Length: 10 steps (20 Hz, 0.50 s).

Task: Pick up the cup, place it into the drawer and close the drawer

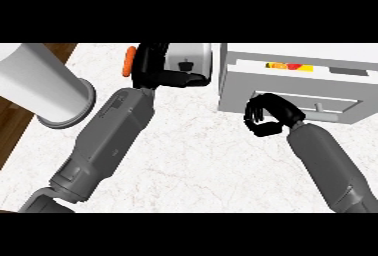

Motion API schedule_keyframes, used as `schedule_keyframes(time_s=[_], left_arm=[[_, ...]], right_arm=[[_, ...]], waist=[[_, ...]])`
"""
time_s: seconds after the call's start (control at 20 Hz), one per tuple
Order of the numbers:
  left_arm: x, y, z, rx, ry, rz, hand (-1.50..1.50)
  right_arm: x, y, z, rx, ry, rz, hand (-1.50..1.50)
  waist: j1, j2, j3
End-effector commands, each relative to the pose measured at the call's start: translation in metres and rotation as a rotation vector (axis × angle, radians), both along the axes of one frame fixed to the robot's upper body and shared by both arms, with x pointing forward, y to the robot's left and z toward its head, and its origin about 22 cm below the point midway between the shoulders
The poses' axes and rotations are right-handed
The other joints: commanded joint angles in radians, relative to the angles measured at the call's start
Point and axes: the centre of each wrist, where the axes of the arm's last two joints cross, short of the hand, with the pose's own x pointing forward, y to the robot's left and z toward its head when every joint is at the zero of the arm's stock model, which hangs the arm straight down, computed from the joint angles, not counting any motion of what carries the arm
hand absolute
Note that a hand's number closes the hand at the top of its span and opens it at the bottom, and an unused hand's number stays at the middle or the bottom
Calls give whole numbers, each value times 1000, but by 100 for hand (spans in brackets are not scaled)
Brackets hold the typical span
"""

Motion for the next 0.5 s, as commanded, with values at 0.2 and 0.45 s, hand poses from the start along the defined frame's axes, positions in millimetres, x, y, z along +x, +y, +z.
schedule_keyframes(time_s=[0.2,0.45], left_arm=[[-7,26,-5,-3,-7,-38,-150],[-10,39,-14,13,-2,-55,-150]], right_arm=[[45,-32,50,106,-138,-174,150],[58,-45,85,147,-166,-238,150]], waist=[[56,17,3],[78,30,2]])
